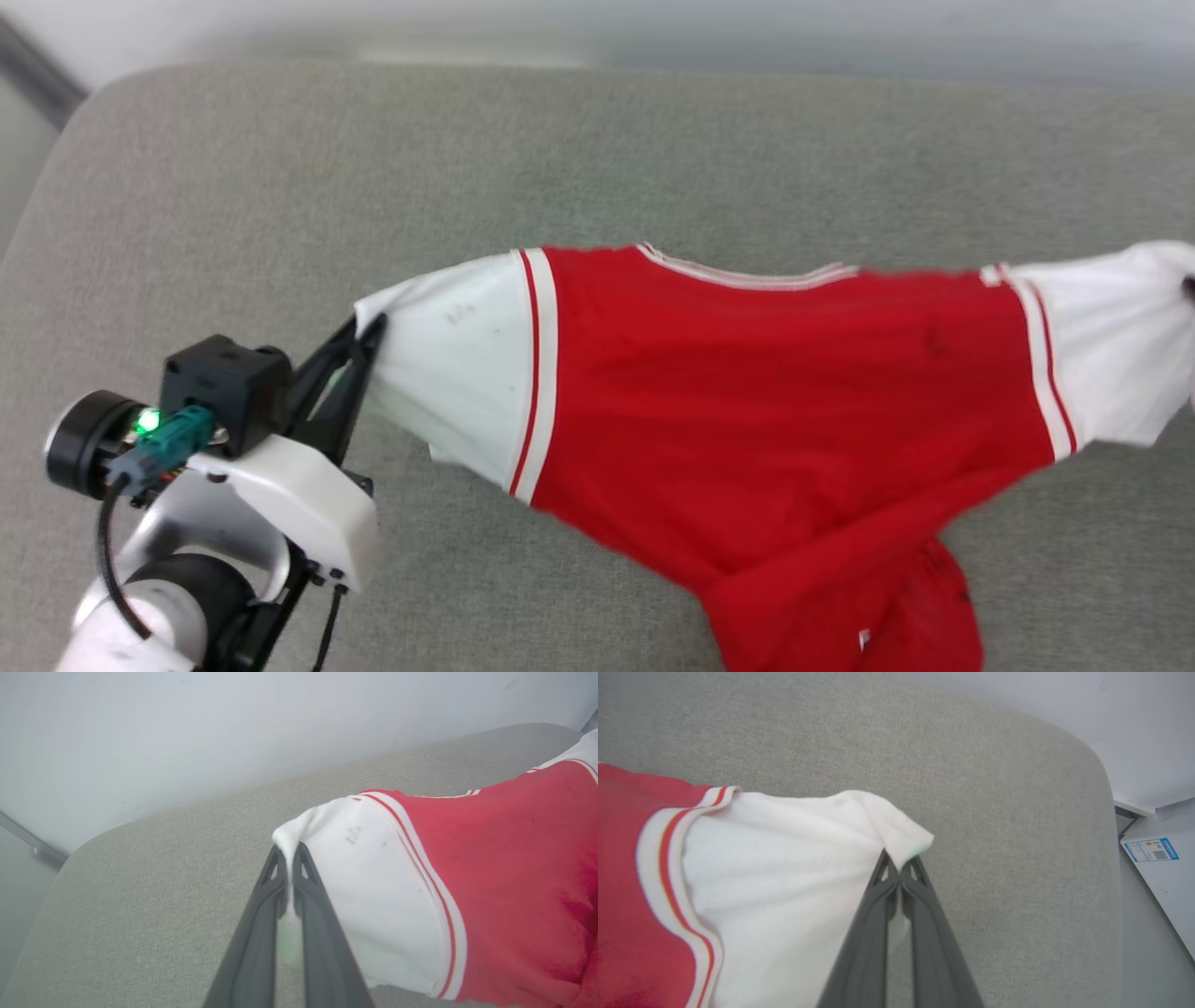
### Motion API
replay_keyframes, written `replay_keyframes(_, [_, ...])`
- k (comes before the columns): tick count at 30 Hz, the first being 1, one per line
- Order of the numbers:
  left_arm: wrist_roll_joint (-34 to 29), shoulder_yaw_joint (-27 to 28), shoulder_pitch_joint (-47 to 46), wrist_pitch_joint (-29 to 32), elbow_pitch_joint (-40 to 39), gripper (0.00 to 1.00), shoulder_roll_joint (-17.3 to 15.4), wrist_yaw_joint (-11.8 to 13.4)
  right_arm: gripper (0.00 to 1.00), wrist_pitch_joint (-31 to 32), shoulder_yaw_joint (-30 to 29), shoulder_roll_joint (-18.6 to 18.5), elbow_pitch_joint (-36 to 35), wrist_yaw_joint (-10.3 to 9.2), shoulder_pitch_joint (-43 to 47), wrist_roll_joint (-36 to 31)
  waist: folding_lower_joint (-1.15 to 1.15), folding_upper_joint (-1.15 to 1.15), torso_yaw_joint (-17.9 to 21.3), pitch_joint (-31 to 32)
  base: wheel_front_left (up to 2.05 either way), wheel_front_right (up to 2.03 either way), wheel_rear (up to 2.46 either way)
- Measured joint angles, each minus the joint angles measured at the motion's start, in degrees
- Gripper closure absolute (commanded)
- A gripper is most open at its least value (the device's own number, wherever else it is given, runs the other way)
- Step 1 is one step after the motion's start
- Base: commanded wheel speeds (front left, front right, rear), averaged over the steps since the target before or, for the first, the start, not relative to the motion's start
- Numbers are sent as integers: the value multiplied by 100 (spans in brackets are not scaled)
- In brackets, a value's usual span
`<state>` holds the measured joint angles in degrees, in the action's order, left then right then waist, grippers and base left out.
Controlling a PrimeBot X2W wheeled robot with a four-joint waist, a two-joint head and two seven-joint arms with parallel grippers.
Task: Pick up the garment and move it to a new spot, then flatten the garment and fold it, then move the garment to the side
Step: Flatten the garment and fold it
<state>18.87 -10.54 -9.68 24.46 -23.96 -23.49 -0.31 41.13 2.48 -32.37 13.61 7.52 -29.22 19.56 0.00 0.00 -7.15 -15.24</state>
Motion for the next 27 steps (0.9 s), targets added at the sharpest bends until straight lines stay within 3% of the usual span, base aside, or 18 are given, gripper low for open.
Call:
replay_keyframes(16, [-27, 989, -493, -460, -501, 100, -444, 205, 100, -404, -355, -9, -1561, 0, -421, 216, -1, 0, 543, 1117, 0, 0, 0])
replay_keyframes(27, [108, 1619, -1227, -671, -614, 100, -777, 235, 100, -695, -401, 118, -2163, 0, -1019, 347, -1, 0, 793, 1310, 0, 0, 0])
